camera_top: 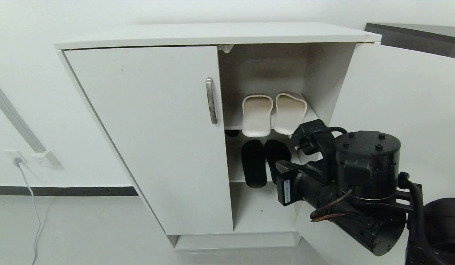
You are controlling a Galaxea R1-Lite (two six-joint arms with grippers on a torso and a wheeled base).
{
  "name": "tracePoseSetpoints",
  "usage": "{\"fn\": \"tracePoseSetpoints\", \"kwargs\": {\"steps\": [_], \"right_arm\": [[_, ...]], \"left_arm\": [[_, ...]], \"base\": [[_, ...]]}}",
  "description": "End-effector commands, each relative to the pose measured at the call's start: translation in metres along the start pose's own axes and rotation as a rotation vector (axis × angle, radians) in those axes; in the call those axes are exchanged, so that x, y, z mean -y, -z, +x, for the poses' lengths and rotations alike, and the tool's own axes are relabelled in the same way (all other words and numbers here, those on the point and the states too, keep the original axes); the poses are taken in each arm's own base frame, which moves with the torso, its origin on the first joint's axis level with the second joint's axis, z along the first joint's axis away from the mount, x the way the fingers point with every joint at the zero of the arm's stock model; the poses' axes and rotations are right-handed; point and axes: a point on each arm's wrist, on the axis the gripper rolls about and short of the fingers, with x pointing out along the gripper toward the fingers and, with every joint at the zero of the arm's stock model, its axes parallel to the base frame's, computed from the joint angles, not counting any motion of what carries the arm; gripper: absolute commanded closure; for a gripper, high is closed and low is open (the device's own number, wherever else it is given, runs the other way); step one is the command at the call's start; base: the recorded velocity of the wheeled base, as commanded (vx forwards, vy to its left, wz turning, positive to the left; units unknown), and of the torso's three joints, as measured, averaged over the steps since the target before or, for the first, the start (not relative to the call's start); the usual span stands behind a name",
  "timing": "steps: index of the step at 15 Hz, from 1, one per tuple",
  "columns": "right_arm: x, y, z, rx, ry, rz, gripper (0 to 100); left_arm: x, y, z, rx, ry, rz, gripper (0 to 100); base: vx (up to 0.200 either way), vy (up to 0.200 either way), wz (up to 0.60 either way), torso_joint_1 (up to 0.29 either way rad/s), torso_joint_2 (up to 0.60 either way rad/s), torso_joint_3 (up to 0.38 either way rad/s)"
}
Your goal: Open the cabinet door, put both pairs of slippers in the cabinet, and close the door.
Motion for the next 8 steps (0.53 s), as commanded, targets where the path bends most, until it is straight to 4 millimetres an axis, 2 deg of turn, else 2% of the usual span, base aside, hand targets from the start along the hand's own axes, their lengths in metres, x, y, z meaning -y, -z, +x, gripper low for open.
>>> {"fn": "tracePoseSetpoints", "kwargs": {"steps": [1,7,8], "right_arm": [[0.0,0.0014,0.0004,-0.005,-0.011,-0.001,100],[-0.0002,0.0023,0.0003,-0.009,-0.024,-0.002,100],[-0.0002,0.0023,0.0003,-0.009,-0.024,-0.002,100]], "left_arm": [[0.0,0.0,0.0001,-0.001,-0.002,0.0,100],[0.0,0.0,0.0001,-0.001,-0.001,0.0,100],[0.0,0.0,0.0001,-0.001,-0.001,0.0,100]], "base": [[-0.2,0.0,0.0,0.002,0.0,-0.007],[-0.2,0.0,0.0,0.0,0.0,0.003],[0.0,0.0,0.0,0.0,0.0,0.0]]}}
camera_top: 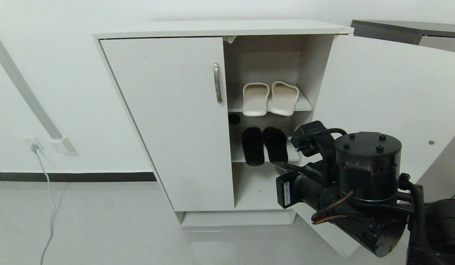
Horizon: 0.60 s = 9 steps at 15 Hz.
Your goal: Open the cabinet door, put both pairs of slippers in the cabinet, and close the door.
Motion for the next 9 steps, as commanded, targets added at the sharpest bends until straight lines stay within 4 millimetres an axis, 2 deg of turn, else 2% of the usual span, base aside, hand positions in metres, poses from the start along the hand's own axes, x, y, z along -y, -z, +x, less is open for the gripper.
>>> {"fn": "tracePoseSetpoints", "kwargs": {"steps": [1,9], "right_arm": [[-0.0006,0.0012,0.0009,-0.004,-0.001,-0.002,100],[-0.0003,0.0025,0.0007,-0.008,0.0,-0.006,100]], "left_arm": [[0.0,0.0001,0.0001,-0.001,0.0,0.0,100],[0.0,0.0001,0.0001,-0.001,-0.002,-0.002,100]], "base": [[0.0,0.0,0.0,0.0,0.0,0.0],[0.0,0.0,0.0,0.0,0.0,0.0]]}}
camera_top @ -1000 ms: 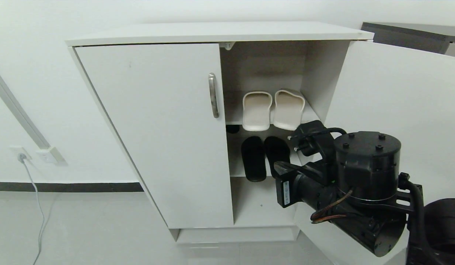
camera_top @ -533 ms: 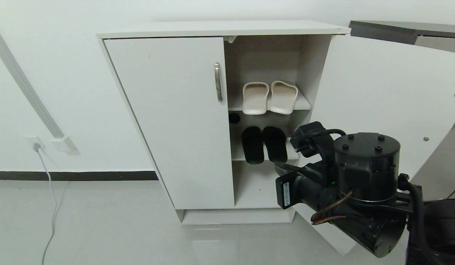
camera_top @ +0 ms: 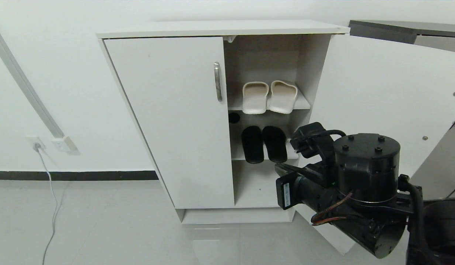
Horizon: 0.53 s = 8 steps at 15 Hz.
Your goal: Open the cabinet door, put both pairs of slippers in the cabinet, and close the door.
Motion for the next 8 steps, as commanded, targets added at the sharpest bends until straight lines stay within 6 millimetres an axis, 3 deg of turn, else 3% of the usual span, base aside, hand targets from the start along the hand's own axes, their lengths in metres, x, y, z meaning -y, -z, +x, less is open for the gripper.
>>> {"fn": "tracePoseSetpoints", "kwargs": {"steps": [1,8], "right_arm": [[-0.0004,0.0007,0.0005,-0.002,-0.001,-0.002,100],[-0.0002,0.0007,0.0001,-0.002,-0.001,-0.002,100]], "left_arm": [[0.0,0.0,0.0001,-0.001,-0.002,-0.001,100],[0.0,0.0,0.0001,-0.001,-0.001,-0.001,100]], "base": [[0.0,0.0,0.0,0.0,0.0,0.0],[0.0,0.0,0.0,0.0,0.0,0.0]]}}
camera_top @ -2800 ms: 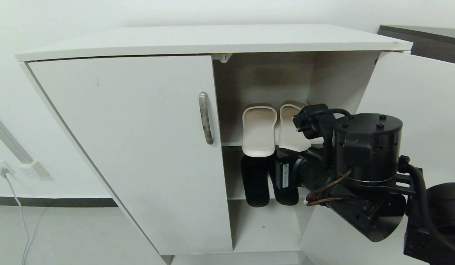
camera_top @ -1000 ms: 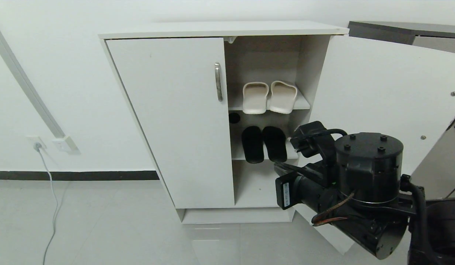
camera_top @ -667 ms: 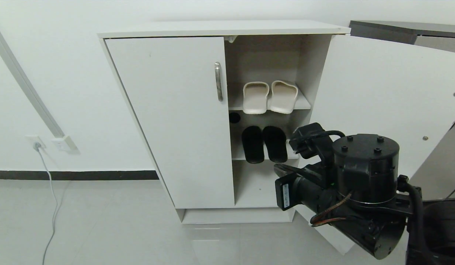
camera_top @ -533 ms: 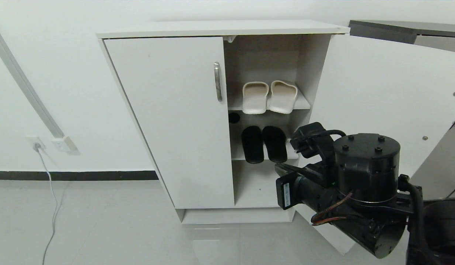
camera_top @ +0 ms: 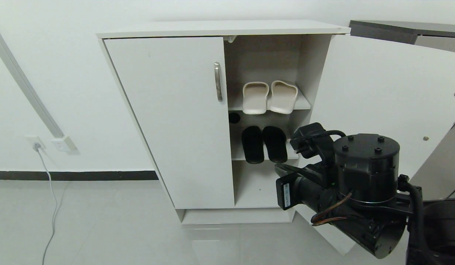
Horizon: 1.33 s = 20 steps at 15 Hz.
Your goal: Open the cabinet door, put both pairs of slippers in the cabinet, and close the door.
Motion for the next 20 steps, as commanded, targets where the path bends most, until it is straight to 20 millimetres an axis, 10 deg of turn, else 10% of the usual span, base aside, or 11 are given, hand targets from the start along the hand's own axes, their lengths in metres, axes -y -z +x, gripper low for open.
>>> {"fn": "tracePoseSetpoints", "kwargs": {"steps": [1,20], "right_arm": [[-0.0003,0.0004,0.0003,-0.001,-0.001,-0.001,100],[-0.0002,0.0005,0.0003,-0.002,0.004,-0.006,100]], "left_arm": [[0.0,0.0,0.0001,-0.001,-0.001,0.0,100],[0.0,0.0,0.0001,-0.001,-0.001,0.0,100]], "base": [[0.0,0.0,0.0,0.0,0.0,0.0],[0.0,0.0,0.0,0.066,-0.34,-0.273]]}}
